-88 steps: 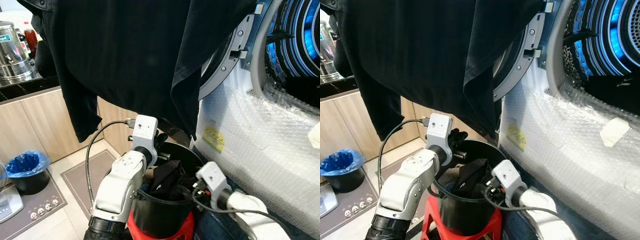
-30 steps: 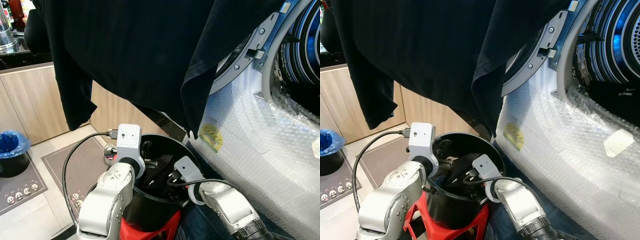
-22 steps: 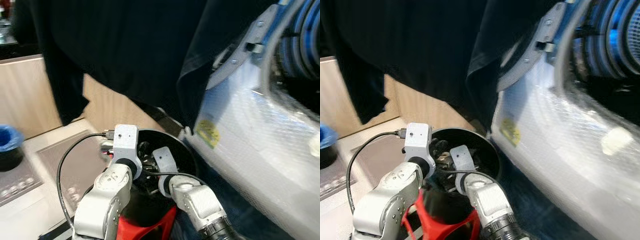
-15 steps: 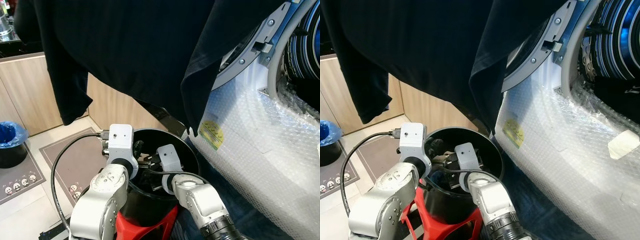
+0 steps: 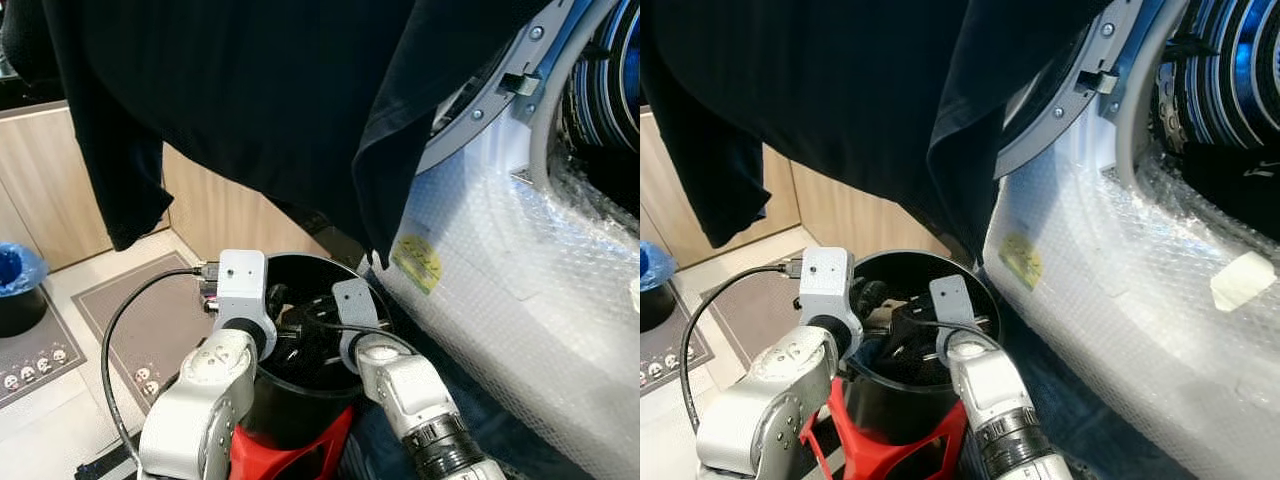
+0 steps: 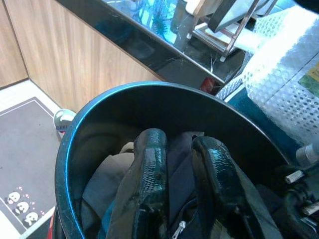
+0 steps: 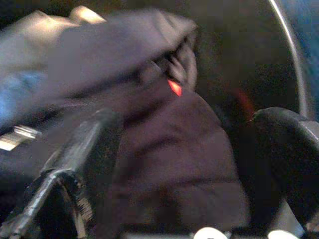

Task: Clothes washing

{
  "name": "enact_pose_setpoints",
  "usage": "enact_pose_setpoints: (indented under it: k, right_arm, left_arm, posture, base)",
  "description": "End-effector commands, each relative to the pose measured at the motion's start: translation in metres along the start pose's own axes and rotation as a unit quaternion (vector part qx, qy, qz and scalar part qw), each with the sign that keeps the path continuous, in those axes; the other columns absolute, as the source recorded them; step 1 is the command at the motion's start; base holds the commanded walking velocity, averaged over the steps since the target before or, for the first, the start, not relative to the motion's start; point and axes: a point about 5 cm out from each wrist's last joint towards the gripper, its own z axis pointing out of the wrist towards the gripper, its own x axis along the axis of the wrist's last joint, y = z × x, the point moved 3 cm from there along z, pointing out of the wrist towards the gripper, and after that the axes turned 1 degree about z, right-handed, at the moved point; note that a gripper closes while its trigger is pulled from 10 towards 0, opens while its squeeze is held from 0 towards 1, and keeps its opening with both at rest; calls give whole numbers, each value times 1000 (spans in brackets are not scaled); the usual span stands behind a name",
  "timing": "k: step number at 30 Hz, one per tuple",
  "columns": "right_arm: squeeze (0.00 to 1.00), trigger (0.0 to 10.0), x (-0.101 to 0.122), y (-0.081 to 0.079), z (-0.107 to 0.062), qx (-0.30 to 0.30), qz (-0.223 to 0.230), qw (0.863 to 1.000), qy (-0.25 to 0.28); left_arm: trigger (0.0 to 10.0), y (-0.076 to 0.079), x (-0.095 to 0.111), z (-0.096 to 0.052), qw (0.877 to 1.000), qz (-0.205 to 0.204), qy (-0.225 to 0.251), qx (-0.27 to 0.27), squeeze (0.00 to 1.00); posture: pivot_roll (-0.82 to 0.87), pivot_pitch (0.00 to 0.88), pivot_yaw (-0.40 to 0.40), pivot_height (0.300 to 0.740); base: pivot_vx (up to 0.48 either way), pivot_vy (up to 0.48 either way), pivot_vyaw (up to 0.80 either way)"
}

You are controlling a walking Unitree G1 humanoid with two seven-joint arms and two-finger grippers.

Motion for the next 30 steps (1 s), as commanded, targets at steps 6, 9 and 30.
enact_pose_setpoints:
  k: [6, 9, 30]
  right_arm:
    - [0, 10000, -8, 13, 3, -8, -17, 1000, -24]
    - [0, 10000, -15, 5, 1, 20, -43, 998, -37]
    - [0, 10000, -34, 10, -2, 18, -98, 989, -111]
  left_arm:
    - [10000, 19, -10, -6, 999, -29, -16, -30, 0]
    - [10000, 20, -11, -6, 999, -31, -17, -31, 0]
    - [10000, 21, -12, -7, 999, -38, -18, -29, 0]
  posture:
    - [102, 143, -200, 740]
    - [96, 140, -202, 740]
    - [97, 131, -211, 740]
  base:
    - [0, 0, 0]
    - [0, 0, 0]
    - [0, 0, 0]
